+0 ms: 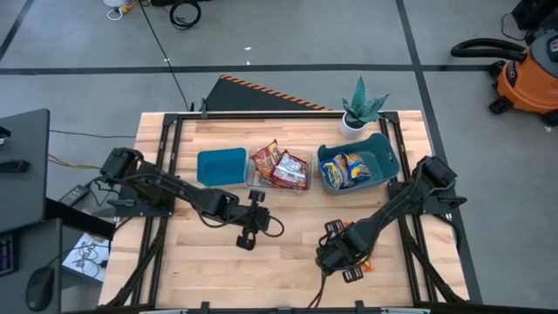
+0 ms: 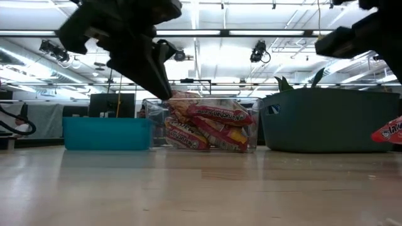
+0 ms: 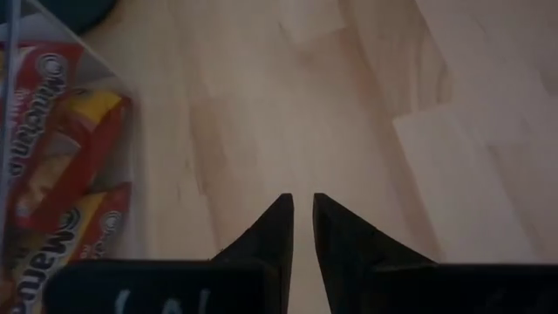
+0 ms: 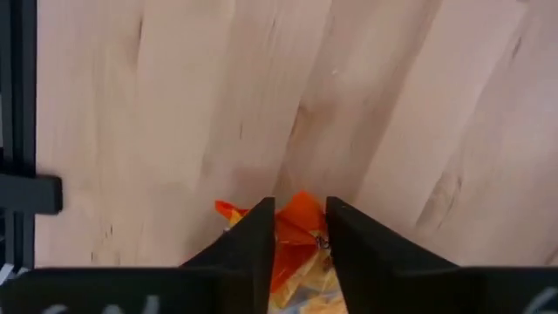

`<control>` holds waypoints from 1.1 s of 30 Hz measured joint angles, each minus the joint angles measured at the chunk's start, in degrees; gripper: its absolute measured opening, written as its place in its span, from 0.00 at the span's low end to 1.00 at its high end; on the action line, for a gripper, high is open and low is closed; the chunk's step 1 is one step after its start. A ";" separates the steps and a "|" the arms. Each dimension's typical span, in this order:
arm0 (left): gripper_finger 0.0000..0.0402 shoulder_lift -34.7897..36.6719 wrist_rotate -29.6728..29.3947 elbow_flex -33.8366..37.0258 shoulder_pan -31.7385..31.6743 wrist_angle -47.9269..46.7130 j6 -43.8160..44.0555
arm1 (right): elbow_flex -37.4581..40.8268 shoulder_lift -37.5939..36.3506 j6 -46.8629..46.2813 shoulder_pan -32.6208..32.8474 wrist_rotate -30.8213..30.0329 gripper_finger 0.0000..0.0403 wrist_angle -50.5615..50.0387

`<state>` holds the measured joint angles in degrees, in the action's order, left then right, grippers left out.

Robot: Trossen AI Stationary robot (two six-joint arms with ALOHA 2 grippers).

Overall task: Sort Maruchan noodles
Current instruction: Put the orange noodle pack into the left blue bin

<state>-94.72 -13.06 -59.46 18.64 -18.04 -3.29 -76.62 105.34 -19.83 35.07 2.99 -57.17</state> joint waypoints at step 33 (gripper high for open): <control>0.60 -5.74 8.27 -0.09 -5.73 31.26 -3.22 | -5.14 -16.59 13.20 -10.36 -12.17 0.02 3.64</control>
<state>-100.46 -4.79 -59.55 12.91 13.21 -6.51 -81.76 88.75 -6.63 24.71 -9.18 -53.53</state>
